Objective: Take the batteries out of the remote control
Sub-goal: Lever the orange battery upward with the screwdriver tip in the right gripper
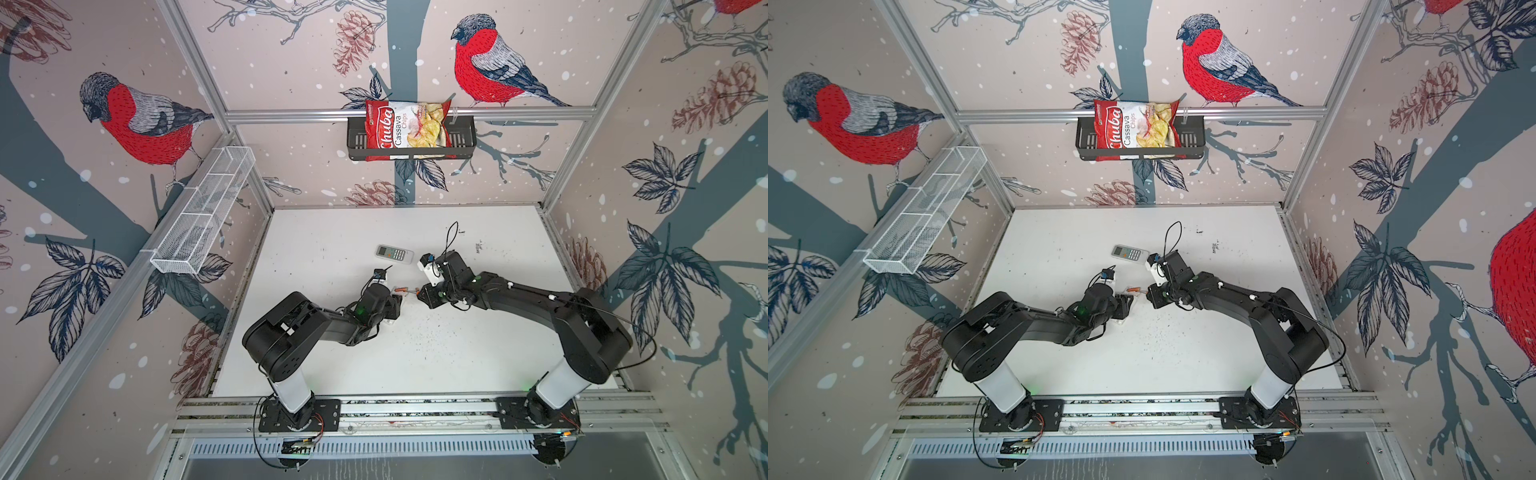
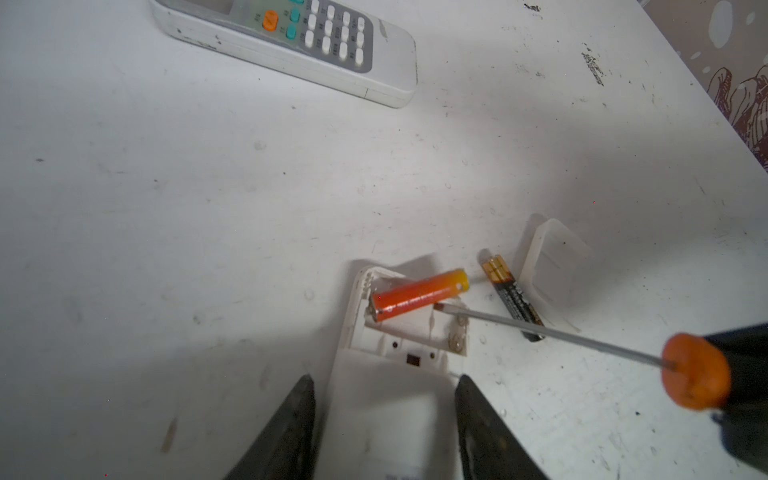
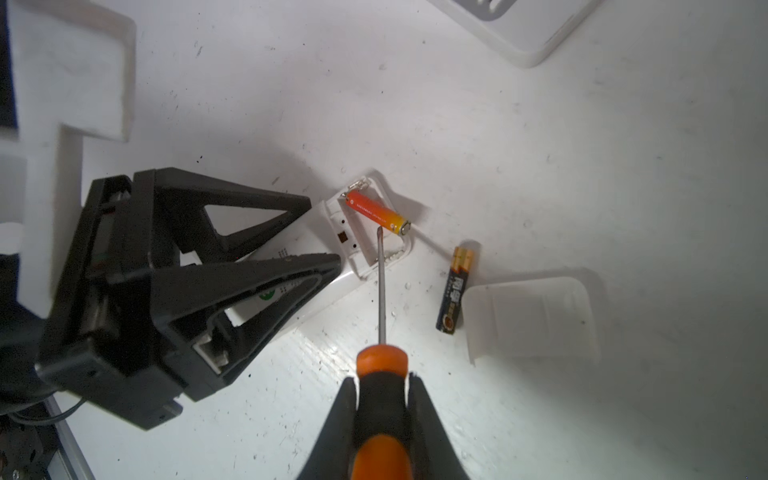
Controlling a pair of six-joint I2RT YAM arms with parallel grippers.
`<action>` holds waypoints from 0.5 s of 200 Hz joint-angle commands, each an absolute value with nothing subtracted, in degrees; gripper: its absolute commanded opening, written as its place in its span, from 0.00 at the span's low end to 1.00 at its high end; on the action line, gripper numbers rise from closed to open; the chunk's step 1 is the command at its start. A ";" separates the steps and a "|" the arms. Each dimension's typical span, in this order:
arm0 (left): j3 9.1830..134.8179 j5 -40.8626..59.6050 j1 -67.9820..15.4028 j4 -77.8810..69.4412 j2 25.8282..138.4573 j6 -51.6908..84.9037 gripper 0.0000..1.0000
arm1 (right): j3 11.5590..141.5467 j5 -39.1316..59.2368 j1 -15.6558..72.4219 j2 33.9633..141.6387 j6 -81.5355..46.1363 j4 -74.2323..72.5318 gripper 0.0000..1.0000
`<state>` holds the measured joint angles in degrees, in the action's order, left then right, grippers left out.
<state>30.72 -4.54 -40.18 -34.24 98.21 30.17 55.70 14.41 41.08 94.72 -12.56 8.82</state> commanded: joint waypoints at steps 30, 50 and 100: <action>29.80 -1.80 -40.42 -20.04 98.44 31.30 0.52 | 57.02 14.28 40.74 95.74 -12.97 7.88 0.00; 29.75 -1.75 -40.43 -20.04 98.17 31.34 0.52 | 57.39 14.68 40.44 96.09 -12.92 7.65 0.00; 29.98 -1.60 -40.43 -20.14 98.25 31.56 0.52 | 58.10 17.86 40.60 96.81 -11.90 7.80 0.00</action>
